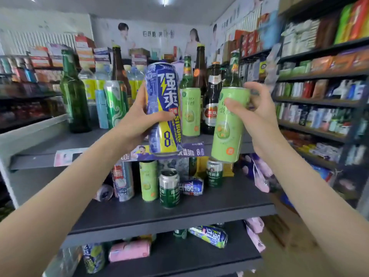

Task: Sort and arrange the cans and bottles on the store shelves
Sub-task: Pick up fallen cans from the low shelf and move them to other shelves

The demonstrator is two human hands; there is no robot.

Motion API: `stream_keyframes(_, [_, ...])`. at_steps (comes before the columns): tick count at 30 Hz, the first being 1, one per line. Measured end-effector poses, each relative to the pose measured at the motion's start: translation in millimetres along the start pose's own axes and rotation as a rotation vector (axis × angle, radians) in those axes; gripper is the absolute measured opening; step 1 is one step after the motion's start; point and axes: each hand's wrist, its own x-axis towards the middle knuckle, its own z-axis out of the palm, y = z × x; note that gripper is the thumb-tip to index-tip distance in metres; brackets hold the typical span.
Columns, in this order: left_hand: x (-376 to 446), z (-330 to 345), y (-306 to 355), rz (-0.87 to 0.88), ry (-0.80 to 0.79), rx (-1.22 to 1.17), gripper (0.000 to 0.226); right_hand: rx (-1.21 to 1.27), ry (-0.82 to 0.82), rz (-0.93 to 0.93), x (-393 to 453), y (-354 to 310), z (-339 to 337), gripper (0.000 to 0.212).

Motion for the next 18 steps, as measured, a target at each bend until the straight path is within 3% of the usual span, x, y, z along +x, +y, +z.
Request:
stream_keyframes(6, [57.8,28.2,-1.9,0.115,0.074,0.121,0.114,-0.015,0.129,-0.006,50.9,3.4,-4.6,0.051])
stream_keyframes(18, [110.9,107.2,-49.8,0.169,0.147,0.431,0.118,-0.131,0.078,0.011,106.3,40.8,-54.6,0.051])
